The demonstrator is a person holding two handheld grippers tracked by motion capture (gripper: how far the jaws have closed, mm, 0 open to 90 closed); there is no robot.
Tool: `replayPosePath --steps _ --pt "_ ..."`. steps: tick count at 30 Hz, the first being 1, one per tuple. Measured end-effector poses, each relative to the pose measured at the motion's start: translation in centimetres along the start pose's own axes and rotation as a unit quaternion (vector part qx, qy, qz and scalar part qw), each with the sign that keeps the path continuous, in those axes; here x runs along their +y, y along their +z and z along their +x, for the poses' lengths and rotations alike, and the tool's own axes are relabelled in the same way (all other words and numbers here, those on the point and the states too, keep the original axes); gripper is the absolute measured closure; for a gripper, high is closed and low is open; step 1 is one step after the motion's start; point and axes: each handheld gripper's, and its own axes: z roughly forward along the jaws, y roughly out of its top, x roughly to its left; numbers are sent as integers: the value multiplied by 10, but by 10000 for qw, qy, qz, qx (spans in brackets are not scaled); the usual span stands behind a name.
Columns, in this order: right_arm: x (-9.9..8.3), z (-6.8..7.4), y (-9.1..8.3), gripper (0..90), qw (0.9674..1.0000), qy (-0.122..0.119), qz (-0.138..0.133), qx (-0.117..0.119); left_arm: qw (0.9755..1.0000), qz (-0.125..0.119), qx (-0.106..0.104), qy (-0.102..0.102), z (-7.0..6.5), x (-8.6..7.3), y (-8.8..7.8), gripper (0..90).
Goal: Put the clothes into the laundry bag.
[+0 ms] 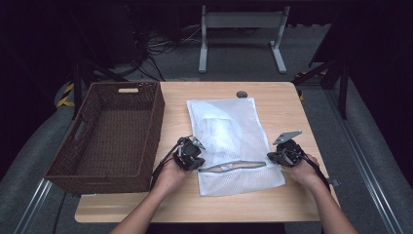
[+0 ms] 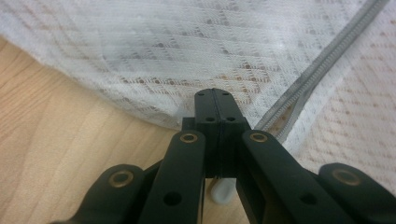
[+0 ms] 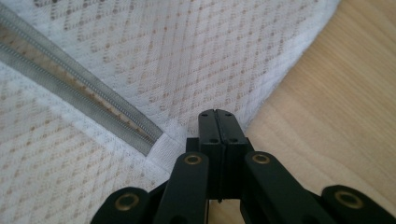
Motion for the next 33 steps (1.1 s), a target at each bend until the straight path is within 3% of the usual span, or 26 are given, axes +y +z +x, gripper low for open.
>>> replayPosePath --steps 7,15,17,23,25,26,27,33 --pt "-6 8 -6 899 9999 -42 37 91 10000 -35 21 -63 4 0 -1 900" --pt "-4 8 -16 894 9996 94 -242 58 9994 -290 -63 -174 5 -3 -15 857" --pt "-4 8 -21 842 9992 159 -357 89 9991 -346 -166 -183 3 -6 -21 811" --pt "-8 12 -35 653 9970 314 -697 145 9987 -443 -216 -112 -7 -15 -34 628" --pt "-10 13 -38 604 9965 339 -744 165 9987 -461 -210 -63 -9 -17 -36 540" --pt "-12 15 -40 549 9960 353 -810 144 9985 -505 -212 15 -12 -20 -38 540" --pt "-15 16 -43 482 9951 400 -888 145 9985 -520 -180 51 -14 -21 -40 466" --pt "-24 22 -49 283 9928 439 -1109 51 9973 -726 -139 35 -19 -34 -49 290"
